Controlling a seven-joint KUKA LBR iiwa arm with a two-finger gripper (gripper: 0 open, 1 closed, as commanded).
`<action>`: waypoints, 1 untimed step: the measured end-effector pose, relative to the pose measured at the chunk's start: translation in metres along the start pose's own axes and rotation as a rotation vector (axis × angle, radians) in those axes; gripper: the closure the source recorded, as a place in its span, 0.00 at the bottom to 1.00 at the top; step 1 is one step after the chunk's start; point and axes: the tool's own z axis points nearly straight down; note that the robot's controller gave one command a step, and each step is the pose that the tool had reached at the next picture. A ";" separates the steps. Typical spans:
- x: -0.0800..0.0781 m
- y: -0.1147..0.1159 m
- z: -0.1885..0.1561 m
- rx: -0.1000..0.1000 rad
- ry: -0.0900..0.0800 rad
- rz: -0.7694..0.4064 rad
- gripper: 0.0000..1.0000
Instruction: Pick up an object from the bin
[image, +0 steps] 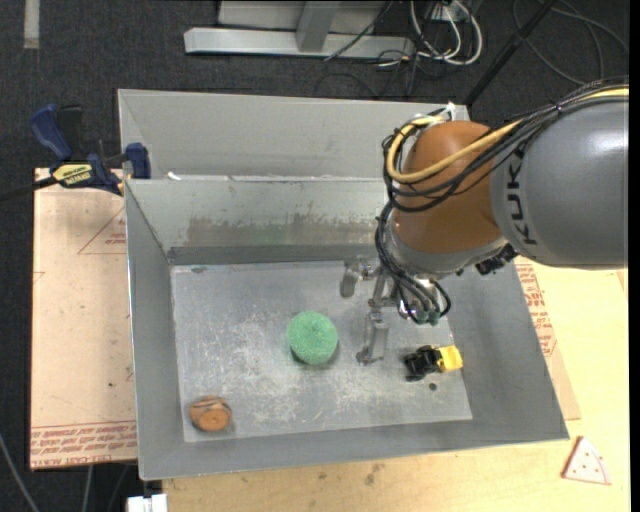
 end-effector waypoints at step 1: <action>-0.001 0.000 -0.005 0.000 -0.008 0.001 0.00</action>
Offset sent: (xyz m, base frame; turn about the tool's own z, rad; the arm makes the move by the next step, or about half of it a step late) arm 0.0065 0.0270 -0.0779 -0.1049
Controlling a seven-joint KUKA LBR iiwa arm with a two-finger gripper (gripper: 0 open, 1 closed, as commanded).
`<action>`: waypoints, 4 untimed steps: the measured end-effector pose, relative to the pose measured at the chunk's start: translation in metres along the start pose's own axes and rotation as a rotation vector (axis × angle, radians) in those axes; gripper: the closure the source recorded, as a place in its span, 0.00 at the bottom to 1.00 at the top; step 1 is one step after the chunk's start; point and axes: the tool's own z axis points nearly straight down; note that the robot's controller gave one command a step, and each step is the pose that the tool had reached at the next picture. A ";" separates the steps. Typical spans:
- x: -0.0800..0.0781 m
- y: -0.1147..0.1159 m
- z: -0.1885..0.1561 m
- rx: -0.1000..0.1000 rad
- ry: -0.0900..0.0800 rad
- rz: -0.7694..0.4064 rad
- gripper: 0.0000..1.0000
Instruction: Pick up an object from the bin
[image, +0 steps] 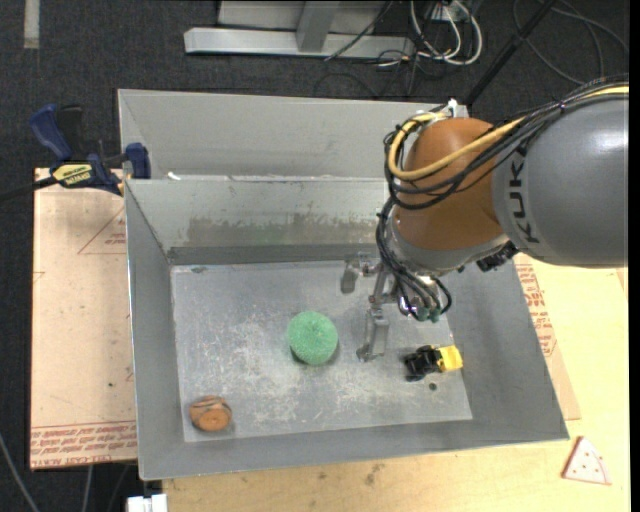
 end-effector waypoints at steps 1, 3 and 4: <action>0.000 0.000 0.000 0.000 0.000 0.000 0.00; -0.022 0.067 0.081 0.000 -0.002 -0.192 1.00; -0.022 0.067 0.081 0.000 -0.002 -0.191 1.00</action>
Offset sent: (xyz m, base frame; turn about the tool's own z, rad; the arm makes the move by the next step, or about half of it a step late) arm 0.0342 -0.0056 -0.0564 -0.3884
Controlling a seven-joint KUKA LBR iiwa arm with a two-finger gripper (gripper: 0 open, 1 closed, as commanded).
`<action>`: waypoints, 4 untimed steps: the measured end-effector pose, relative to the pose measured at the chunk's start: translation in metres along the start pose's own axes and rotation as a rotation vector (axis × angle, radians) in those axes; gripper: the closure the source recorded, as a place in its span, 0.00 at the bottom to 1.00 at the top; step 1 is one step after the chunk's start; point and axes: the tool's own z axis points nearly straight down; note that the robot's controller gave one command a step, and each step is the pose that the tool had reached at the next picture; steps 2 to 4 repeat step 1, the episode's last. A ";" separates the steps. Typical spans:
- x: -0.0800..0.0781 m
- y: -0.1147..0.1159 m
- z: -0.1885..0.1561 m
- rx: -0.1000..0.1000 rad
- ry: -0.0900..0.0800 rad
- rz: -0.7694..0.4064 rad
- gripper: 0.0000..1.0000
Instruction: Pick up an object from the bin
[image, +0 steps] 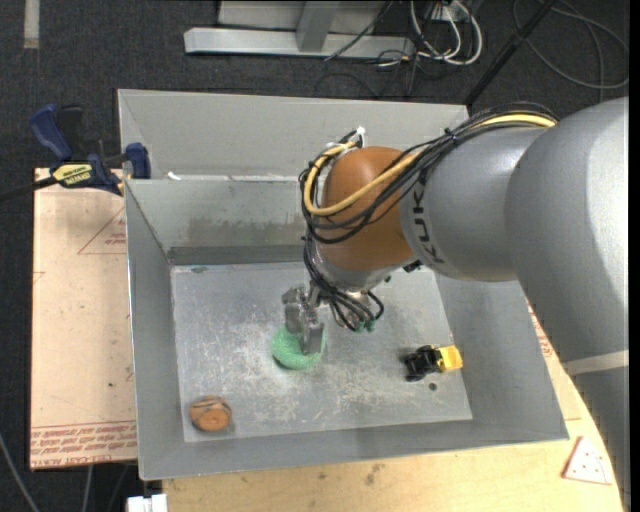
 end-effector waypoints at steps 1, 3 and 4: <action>-0.016 0.013 -0.133 0.000 -0.002 -0.027 1.00; -0.016 0.013 -0.133 0.000 -0.002 -0.027 1.00; -0.016 0.013 -0.133 0.000 -0.002 -0.027 1.00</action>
Offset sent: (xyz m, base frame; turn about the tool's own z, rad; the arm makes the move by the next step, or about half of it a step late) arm 0.0000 0.0000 0.0000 0.0000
